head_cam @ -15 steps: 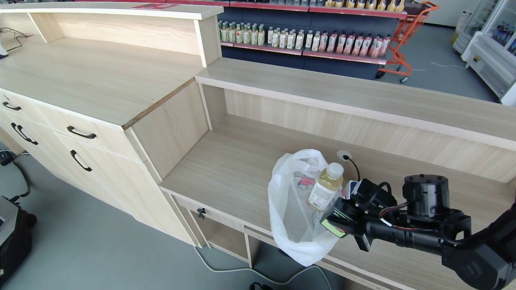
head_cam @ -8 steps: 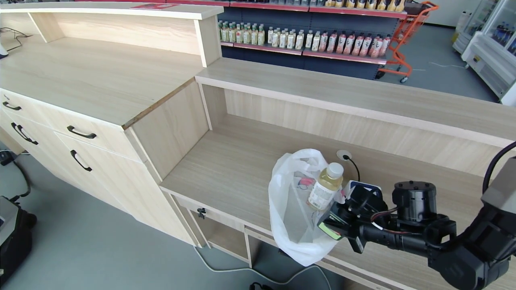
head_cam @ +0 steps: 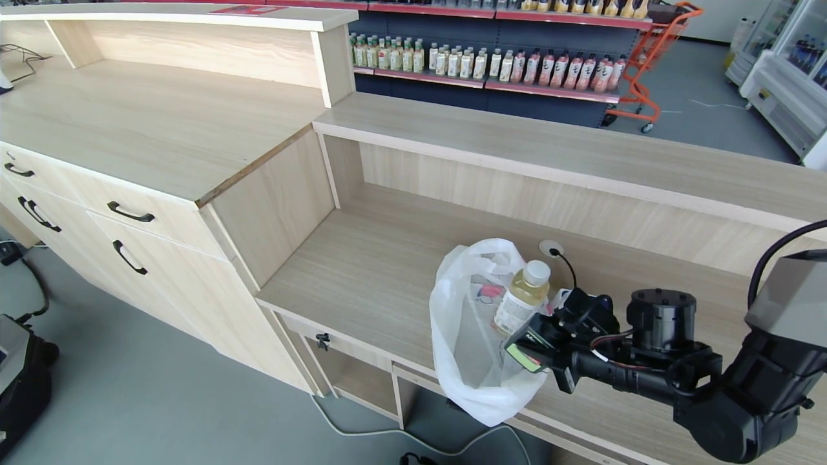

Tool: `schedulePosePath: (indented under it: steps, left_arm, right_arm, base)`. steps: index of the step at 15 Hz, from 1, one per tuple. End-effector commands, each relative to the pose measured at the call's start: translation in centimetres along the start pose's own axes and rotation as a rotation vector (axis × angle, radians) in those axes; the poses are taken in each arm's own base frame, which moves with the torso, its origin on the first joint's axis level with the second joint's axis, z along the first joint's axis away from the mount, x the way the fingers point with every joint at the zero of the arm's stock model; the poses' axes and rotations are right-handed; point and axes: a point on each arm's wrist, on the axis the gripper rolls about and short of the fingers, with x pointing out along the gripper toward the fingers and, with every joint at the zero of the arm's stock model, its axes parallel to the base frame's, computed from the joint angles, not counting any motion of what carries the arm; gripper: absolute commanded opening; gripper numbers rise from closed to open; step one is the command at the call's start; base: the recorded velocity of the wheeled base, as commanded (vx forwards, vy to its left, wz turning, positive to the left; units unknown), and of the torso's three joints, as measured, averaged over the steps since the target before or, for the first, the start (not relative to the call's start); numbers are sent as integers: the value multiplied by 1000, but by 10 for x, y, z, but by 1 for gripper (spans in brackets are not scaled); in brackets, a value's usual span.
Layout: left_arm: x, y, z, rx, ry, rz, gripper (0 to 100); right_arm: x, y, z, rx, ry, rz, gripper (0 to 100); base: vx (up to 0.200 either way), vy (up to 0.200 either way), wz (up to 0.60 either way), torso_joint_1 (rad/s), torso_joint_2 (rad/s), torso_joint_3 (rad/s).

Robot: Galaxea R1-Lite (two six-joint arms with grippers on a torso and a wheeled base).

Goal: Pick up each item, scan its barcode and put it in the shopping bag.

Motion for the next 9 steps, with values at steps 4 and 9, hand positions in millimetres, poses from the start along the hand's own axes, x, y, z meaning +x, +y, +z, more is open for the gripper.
schedulePosePath:
  steps: [4, 9]
  left_arm:
    - [0, 0, 0, 0, 0, 0, 100]
    - [0, 0, 0, 0, 0, 0, 100]
  right_arm:
    - [9, 3, -15, 17, 35, 18, 0]
    - [17, 1, -23, 14, 27, 11, 0]
  base:
    - [0, 0, 0, 0, 0, 0]
    - [0, 0, 0, 0, 0, 0]
